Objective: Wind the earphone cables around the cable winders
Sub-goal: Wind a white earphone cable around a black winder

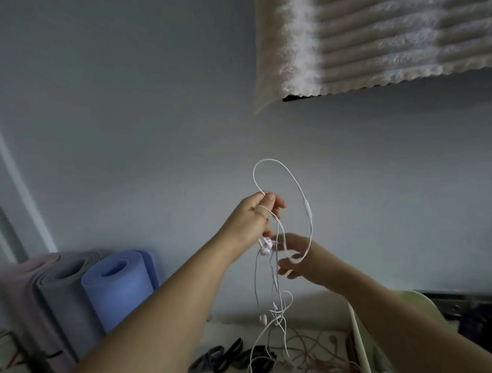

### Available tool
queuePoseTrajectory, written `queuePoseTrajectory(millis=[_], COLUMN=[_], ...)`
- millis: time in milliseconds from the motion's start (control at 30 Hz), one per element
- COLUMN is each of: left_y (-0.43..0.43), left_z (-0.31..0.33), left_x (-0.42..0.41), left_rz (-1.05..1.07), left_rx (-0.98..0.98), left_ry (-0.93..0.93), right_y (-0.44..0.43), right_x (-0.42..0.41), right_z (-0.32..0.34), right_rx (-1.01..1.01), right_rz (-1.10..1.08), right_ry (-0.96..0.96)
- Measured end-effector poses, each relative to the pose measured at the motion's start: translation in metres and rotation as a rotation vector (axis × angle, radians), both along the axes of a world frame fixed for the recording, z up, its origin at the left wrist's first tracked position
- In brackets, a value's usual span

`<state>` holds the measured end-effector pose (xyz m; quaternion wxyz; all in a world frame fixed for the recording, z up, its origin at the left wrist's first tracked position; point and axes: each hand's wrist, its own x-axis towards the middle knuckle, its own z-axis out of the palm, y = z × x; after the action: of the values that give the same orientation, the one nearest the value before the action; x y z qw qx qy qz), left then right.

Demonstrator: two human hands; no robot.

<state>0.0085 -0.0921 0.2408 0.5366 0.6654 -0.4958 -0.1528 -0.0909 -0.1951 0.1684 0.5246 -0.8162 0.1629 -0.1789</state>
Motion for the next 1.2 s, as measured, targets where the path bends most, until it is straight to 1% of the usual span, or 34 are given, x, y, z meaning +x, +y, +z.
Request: queuePoseTrajectory(millis=[67,233,300,433,533,633,733,800,867,1000,1033,1100,1133,1200], left_y=[0.002,0.012,0.013,0.011,0.012,0.016,0.02,0.022,0.023,0.024,0.024,0.024,0.024,0.026], left_z=[0.0,-0.007,-0.008,-0.009,-0.005,-0.002,-0.005,-0.008,-0.012,-0.018,-0.019,-0.02,-0.019,-0.02], left_x=[0.004,0.017,0.019,0.015,0.013,0.014,0.014,0.013,0.013,0.012,0.012,0.012,0.012,0.015], left_rz=[0.012,0.106,0.121,0.106,0.104,0.089,0.056,0.067,0.068,0.041,0.044,0.076,0.094,0.118], left_rx=[-0.002,-0.149,-0.226,-0.292,-0.292,-0.257,-0.144,-0.085,-0.067,0.014,0.013,-0.053,-0.094,-0.127], left_ry=[-0.025,0.02,0.064,0.125,0.156,0.165,0.228,0.251,0.273,0.259,0.27,0.358,0.402,0.432], right_y=[0.0,-0.009,-0.01,-0.009,-0.01,-0.012,-0.016,-0.019,-0.023,-0.022,-0.022,-0.024,-0.025,-0.027], right_x=[0.0,-0.006,-0.008,-0.009,-0.012,-0.015,-0.015,-0.014,-0.016,-0.018,-0.018,-0.018,-0.018,-0.017], right_z=[0.001,0.006,0.008,0.011,0.015,0.021,0.027,0.028,0.028,0.031,0.032,0.033,0.033,0.03], right_rx=[-0.111,-0.19,-0.141,0.07,0.093,0.048,0.118,0.209,0.36,0.802,0.918,1.129,1.199,1.256], right_rz=[-0.012,-0.123,-0.183,-0.316,-0.394,-0.469,-0.56,-0.581,-0.574,-0.433,-0.405,-0.37,-0.371,-0.403], right_ry=[0.01,0.012,-0.037,-0.231,-0.276,-0.309,-0.436,-0.461,-0.494,-0.569,-0.606,-0.694,-0.726,-0.761])
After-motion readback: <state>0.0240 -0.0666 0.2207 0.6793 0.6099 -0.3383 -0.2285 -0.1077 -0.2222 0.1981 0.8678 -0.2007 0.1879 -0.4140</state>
